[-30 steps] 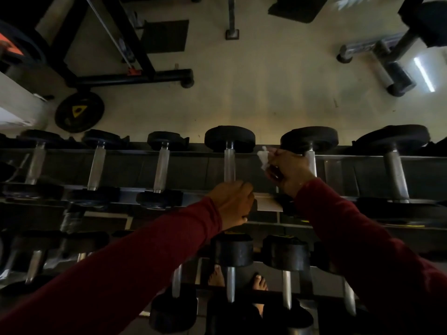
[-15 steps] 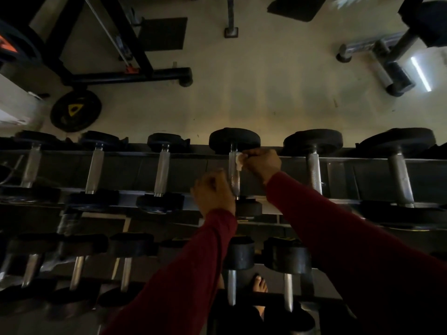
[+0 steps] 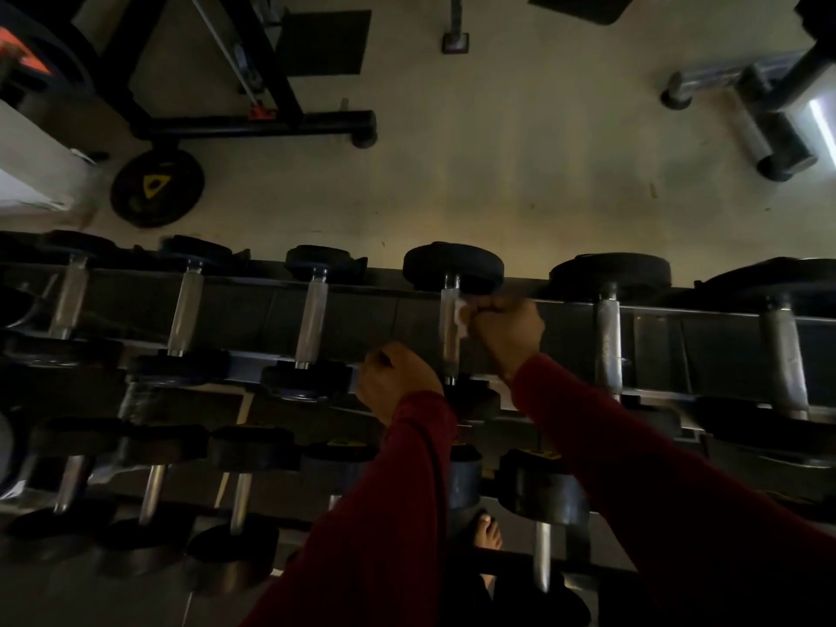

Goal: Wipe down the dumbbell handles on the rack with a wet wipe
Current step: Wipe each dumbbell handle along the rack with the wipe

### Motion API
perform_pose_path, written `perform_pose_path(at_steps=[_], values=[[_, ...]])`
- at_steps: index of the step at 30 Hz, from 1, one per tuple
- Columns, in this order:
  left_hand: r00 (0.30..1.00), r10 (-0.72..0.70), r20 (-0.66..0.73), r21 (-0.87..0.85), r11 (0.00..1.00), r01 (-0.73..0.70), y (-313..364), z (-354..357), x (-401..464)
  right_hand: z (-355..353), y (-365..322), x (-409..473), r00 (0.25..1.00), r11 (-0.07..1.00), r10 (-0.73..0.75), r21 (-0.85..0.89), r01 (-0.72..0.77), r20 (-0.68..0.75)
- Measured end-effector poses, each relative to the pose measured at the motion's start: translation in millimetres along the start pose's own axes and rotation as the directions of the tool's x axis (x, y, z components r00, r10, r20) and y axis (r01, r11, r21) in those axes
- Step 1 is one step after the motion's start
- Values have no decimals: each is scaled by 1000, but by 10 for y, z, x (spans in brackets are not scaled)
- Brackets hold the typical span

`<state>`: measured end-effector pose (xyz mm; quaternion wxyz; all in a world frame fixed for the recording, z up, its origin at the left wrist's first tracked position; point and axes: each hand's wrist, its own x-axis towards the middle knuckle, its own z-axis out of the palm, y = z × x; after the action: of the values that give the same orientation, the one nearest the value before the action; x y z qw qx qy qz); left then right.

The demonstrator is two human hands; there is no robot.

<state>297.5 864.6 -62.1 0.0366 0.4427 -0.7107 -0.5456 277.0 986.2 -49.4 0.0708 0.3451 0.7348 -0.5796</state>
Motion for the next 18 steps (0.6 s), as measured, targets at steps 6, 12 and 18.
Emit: perform_pose_path(at_steps=[6, 12, 18], values=[[999, -40, -27, -1, 999, 40, 44, 6, 12, 58, -6, -20, 995, 990, -95, -101, 94, -6], [998, -25, -58, -7, 1000, 25, 30, 17, -36, 29, 120, -286, 880, 736, -344, -487, 469, 328], [996, -41, -81, -1, 999, 41, -41, 66, 24, 73, -155, -12, 589, -11, -497, -684, 730, 637]])
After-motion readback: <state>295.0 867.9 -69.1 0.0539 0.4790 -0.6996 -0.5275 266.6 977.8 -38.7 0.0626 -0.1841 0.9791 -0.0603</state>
